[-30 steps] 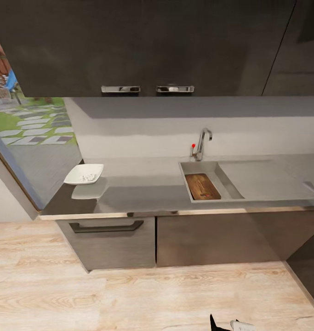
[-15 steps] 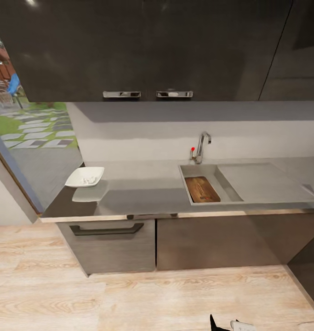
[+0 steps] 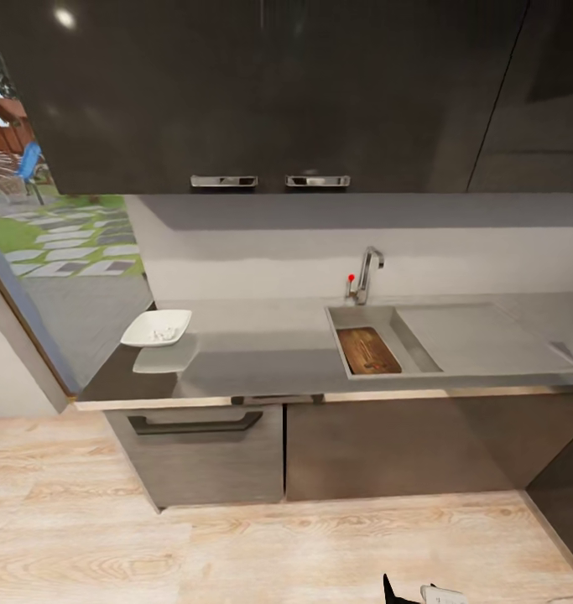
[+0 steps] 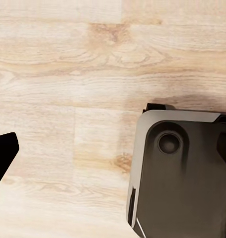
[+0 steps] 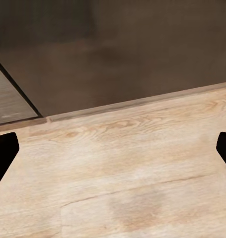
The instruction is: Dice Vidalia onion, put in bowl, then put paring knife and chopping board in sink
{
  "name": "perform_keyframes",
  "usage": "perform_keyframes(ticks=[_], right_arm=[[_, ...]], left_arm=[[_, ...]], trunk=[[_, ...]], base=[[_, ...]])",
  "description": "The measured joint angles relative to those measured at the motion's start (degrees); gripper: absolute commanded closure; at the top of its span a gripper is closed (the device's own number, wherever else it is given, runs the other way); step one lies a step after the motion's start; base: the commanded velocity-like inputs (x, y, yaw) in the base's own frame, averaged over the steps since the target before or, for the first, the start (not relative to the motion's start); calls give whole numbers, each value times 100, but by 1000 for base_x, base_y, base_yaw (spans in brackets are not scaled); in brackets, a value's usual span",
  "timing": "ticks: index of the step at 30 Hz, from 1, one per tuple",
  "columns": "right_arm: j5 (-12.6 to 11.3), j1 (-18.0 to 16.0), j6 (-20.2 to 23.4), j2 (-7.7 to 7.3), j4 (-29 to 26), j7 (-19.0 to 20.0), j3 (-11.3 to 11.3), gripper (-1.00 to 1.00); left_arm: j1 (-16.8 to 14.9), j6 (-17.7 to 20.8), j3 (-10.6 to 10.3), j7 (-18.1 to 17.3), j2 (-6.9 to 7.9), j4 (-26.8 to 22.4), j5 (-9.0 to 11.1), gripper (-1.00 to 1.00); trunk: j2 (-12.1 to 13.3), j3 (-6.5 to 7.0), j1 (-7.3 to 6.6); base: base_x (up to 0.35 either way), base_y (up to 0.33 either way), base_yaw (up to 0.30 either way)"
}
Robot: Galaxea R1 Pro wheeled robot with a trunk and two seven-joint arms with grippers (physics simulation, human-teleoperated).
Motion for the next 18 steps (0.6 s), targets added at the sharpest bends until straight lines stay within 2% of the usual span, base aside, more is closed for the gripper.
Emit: perform_keyframes(ticks=[13,16,18], right_arm=[[-3,13,65,-31,1,-19,-4,-100],[-11,295,385,-48,12,-16,-5,-100],[-14,673,612,-64,41,-17,-7,-100]], left_arm=[[0,0,-5,-11,-7,53,11,-100],[1,2,-12,-26,-65,386,11,-100],[0,8,-14,-30,-131,715,11,-100]], trunk=[[1,101,0],[0,102,0],[0,101,0]], base=[[0,0,0],[0,0,0],[0,0,0]])
